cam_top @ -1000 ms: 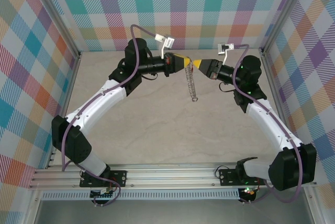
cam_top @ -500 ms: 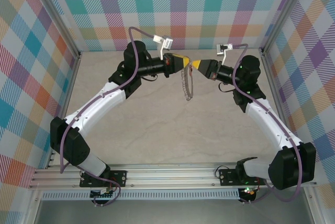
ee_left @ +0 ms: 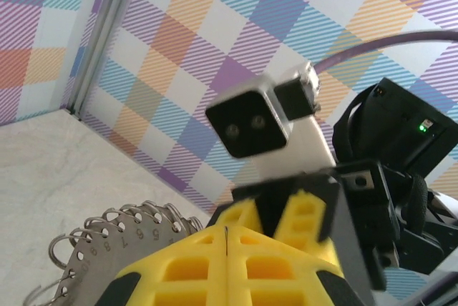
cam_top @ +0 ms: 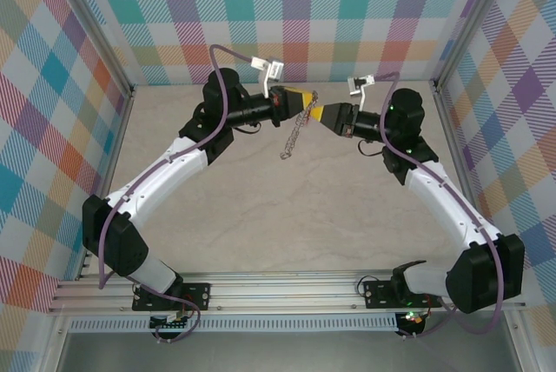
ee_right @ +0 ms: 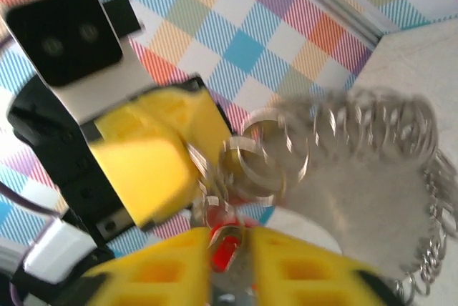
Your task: Put the keys on the keyring
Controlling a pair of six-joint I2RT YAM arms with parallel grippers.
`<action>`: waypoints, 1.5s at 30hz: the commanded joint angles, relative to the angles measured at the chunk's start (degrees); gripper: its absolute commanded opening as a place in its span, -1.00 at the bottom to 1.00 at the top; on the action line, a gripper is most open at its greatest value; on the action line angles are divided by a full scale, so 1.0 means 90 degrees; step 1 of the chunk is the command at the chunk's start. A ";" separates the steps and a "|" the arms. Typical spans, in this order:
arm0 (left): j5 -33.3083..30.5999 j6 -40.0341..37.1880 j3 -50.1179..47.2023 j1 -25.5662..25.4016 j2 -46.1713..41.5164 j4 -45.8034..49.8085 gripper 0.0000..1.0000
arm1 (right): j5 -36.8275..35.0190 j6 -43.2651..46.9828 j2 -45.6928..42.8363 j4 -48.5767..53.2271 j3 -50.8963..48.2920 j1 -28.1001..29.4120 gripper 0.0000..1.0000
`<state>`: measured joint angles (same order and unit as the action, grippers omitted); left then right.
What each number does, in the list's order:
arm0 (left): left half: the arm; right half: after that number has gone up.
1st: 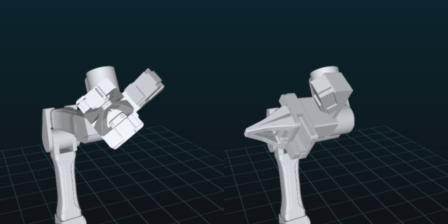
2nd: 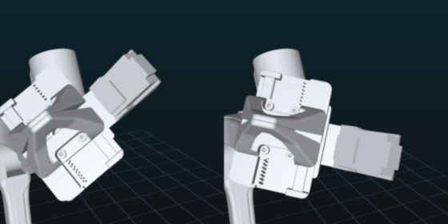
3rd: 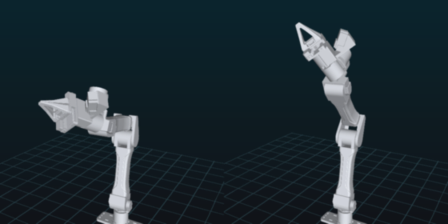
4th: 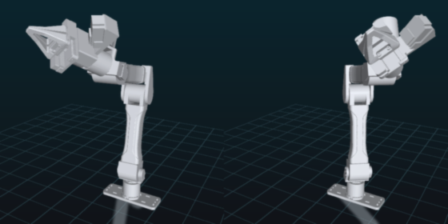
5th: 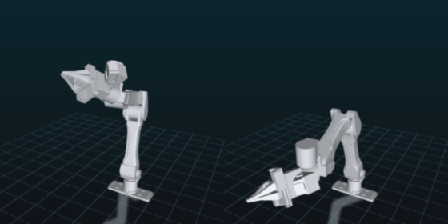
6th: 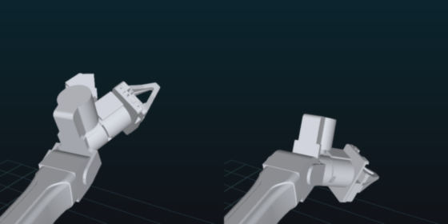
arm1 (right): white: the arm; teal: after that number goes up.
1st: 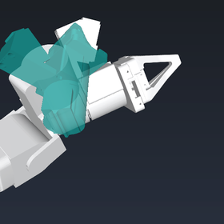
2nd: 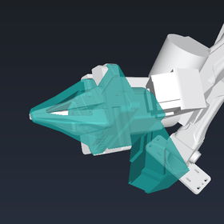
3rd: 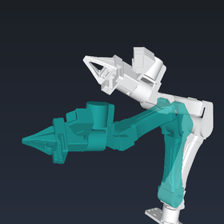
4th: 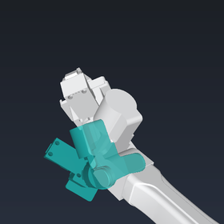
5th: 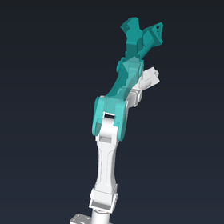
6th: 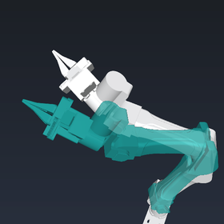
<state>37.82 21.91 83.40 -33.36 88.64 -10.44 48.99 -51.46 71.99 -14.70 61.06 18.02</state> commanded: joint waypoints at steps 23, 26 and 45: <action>0.0122 0.0265 -0.0155 -0.0055 -0.0417 -0.1061 -1.00 | -0.0678 -0.0306 -0.0830 -0.0359 0.0123 -0.0628 -0.55; 0.0161 0.0271 -0.0141 -0.0082 -0.0406 -0.1087 -1.00 | -0.0710 -0.0375 -0.0615 -0.0484 0.0260 -0.0542 -0.58; 0.0124 0.0191 -0.0108 -0.0121 -0.0406 -0.1008 -1.00 | -0.0974 0.0592 -0.0719 0.0606 -0.0033 0.0360 -0.66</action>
<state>38.04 23.59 82.26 -34.00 87.02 -15.86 41.69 -50.02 68.31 -12.43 61.73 21.37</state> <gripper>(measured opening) 0.049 0.171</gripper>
